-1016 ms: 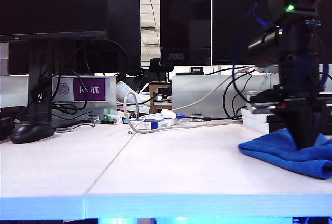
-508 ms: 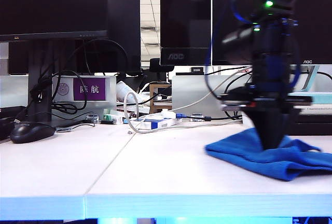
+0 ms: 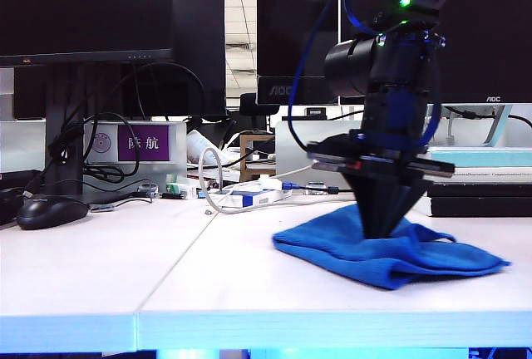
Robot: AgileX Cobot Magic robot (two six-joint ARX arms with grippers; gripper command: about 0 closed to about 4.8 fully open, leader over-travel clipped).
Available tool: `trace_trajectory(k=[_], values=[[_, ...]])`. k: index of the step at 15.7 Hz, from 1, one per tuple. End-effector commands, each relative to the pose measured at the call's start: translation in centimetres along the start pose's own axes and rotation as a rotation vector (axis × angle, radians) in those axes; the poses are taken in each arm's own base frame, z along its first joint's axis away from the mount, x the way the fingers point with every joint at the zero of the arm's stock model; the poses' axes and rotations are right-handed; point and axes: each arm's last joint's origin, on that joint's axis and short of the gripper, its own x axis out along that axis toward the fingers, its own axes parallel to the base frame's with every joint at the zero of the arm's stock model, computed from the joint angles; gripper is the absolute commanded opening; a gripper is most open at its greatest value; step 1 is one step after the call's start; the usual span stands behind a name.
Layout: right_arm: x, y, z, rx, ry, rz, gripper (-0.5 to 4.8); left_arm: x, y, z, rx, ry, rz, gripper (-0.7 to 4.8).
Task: Wipe the table from right to left using the rag.
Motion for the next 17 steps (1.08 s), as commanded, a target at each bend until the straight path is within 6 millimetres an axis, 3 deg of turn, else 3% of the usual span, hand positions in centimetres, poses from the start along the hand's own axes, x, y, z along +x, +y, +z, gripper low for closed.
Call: trace_trajectory(k=[1, 4, 12, 17], values=[[0.3, 0.3, 0.3, 0.002, -0.024, 0.030, -0.06, -0.4, 0.1, -0.2, 0.004, 0.014, 0.038, -0.06], [0.7, 1.6, 0.3, -0.035, -0.027, 0.032, -0.06, -0.6, 0.0, -0.2, 0.006, 0.009, 0.041, -0.06], [2.6, 8.3, 0.0, -0.224, -0.091, 0.075, -0.06, -0.8, 0.0, -0.4, 0.005, 0.015, 0.044, -0.06], [2.9, 10.0, 0.2, -0.261, -0.126, 0.094, -0.06, -0.8, 0.0, -0.4, 0.005, 0.018, 0.044, -0.06]])
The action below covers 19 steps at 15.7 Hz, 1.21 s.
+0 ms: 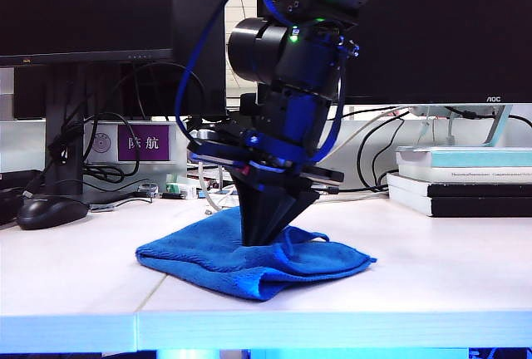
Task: Wipe the table from right to left using the rag.
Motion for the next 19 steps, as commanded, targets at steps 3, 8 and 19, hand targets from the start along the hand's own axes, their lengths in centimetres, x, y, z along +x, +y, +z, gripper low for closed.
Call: trace_trajectory(k=[3, 8, 19], values=[[1.2, 0.8, 2.4, -0.004, 0.048, 0.008, -0.06, -0.3, 0.0, 0.1, 0.005, -0.013, 0.000, -0.06], [2.3, 4.3, 5.3, -0.086, 0.009, 0.045, -0.06, -0.4, 0.0, -0.2, 0.001, 0.017, 0.000, -0.06], [5.5, 10.3, 6.5, -0.206, -0.040, 0.130, -0.06, -0.7, 0.0, -0.4, -0.002, 0.026, 0.008, -0.06]])
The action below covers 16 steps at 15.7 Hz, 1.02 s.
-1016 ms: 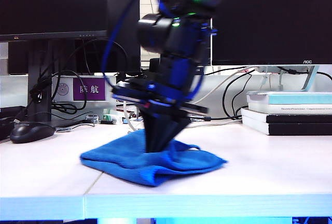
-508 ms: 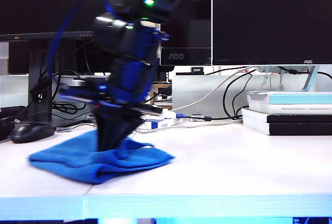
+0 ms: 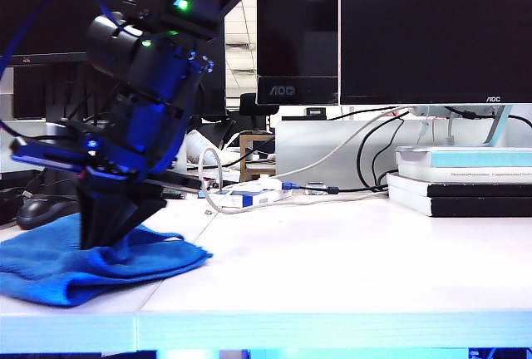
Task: Wipe the table from right to left using the rag.
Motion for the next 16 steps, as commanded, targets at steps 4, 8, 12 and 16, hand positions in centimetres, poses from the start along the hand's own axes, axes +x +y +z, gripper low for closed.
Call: trace_trajectory(k=[4, 8, 12, 16], values=[[1.7, 1.6, 1.3, -0.016, -0.033, 0.025, -0.06, -0.3, 0.0, 0.0, 0.005, -0.008, -0.001, -0.06], [2.2, 2.4, 1.8, -0.031, -0.063, 0.039, -0.06, -0.3, 0.0, 0.0, 0.005, -0.005, -0.001, -0.06], [2.2, 2.6, 1.7, -0.034, -0.057, 0.041, -0.06, -0.3, 0.6, -0.7, -0.002, 0.074, 0.157, -0.06], [2.2, 2.6, 1.6, -0.031, -0.045, 0.038, -0.06, -1.0, 4.2, -1.7, -0.157, 0.131, 0.275, -0.06]])
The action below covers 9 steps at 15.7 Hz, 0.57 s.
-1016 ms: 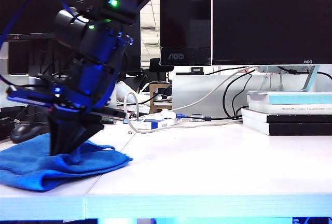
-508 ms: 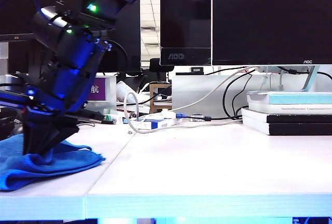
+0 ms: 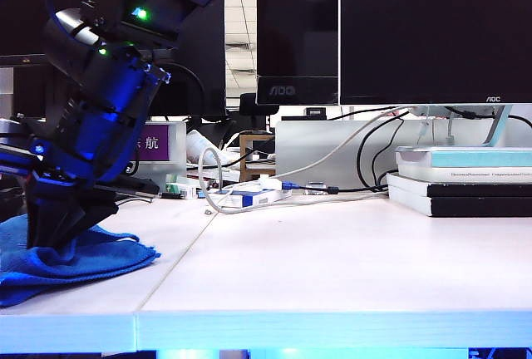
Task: Wipe the table from right to left using the rag.
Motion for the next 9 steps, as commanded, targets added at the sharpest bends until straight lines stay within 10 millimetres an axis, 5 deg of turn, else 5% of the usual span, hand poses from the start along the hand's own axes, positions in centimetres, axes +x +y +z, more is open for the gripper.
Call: trace_trajectory(k=[1, 4, 9], values=[[0.3, 0.1, -0.4, 0.006, 0.032, 0.004, -0.06, -0.2, 3.1, -0.7, -0.143, 0.034, 0.018, -0.06], [0.3, -0.2, -0.3, 0.012, 0.031, 0.001, -0.06, 0.9, 6.3, -2.2, -0.312, 0.076, 0.003, -0.06], [0.3, -0.2, -0.4, 0.012, 0.034, 0.001, -0.06, 6.6, 10.1, -6.8, -0.476, 0.151, -0.137, -0.06]])
